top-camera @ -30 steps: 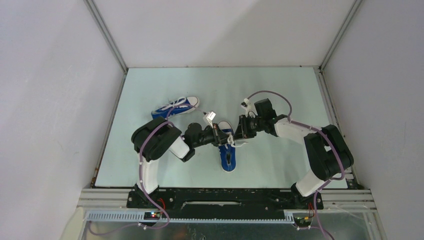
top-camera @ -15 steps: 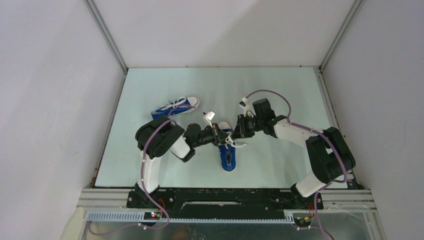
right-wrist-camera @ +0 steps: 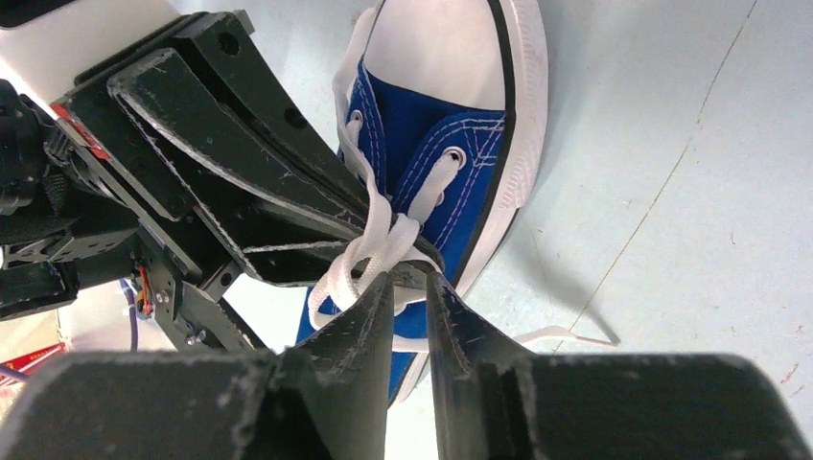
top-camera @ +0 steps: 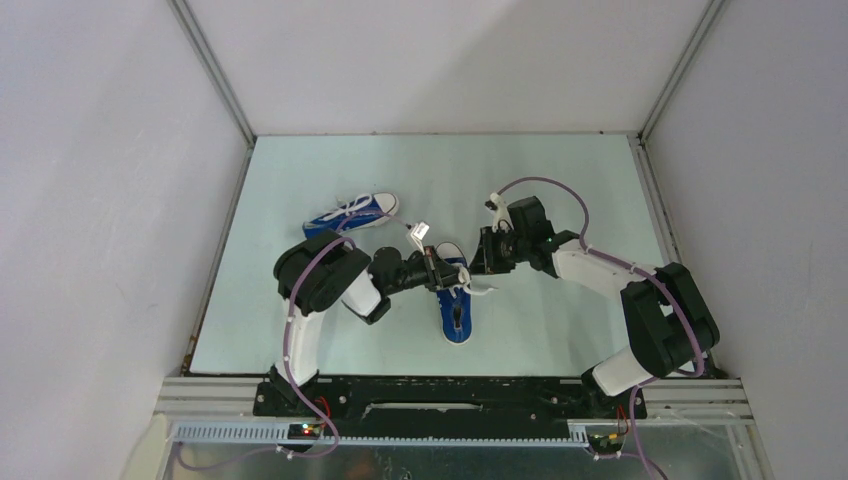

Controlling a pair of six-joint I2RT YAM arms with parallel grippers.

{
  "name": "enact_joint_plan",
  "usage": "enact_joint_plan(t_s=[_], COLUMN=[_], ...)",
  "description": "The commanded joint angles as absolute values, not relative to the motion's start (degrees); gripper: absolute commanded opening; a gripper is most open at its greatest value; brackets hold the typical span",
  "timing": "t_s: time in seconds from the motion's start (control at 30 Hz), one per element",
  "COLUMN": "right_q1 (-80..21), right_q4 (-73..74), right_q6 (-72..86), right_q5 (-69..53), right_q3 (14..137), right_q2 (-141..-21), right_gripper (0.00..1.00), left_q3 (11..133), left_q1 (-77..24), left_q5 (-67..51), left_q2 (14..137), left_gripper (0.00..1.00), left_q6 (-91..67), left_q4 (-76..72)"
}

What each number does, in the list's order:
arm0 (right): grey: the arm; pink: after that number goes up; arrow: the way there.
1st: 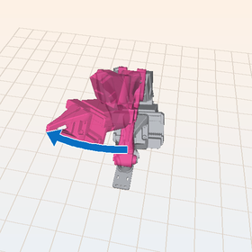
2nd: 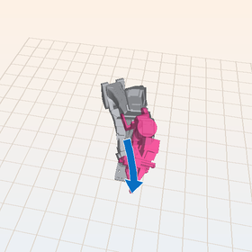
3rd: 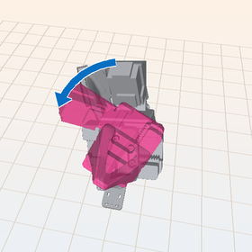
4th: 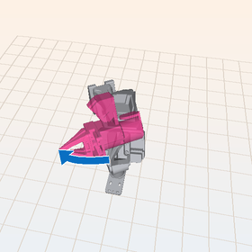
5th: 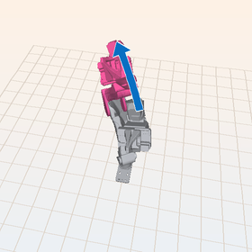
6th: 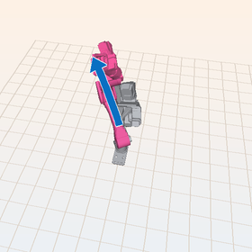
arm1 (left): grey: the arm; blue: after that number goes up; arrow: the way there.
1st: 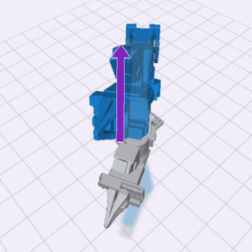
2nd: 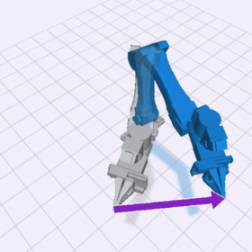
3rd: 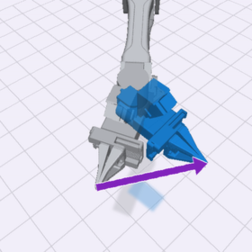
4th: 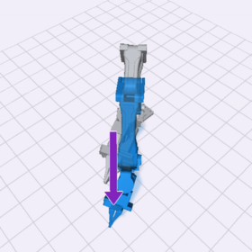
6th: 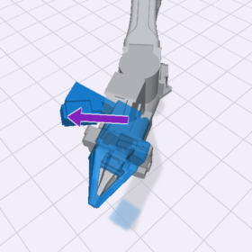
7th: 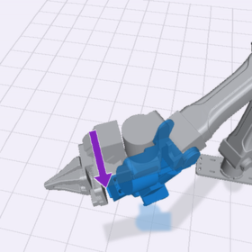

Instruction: Tie the shoes

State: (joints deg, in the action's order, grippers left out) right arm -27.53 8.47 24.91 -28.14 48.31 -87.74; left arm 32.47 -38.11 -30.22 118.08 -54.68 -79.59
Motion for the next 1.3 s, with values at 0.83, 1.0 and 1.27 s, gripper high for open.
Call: enact_joint_plan(t_s=[0.83, 1.0, 1.27], right_q1=[-25.71, -25.74, -25.74], right_q4=[-10.37, -10.72, -8.13], right_q6=[35.99, 36.77, 36.71], right_q5=[-37.58, -37.65, -35.41], right_q3=[41.22, 41.22, 41.22], right_q2=[-91.93, -91.78, -89.3], right_gripper=[0.19, 0.0, 0.0], left_q3=[33.05, 32.89, 31.92], left_q1=[-37.7, -37.56, -37.58], left_q5=[-31.35, -31.25, -30.39], left_q2=[119.92, 119.95, 119.14], left_gripper=[0.0, 0.0, 0.03], left_q6=[-56.23, -56.27, -55.77], left_q4=[-83.37, -83.5, -82.56])
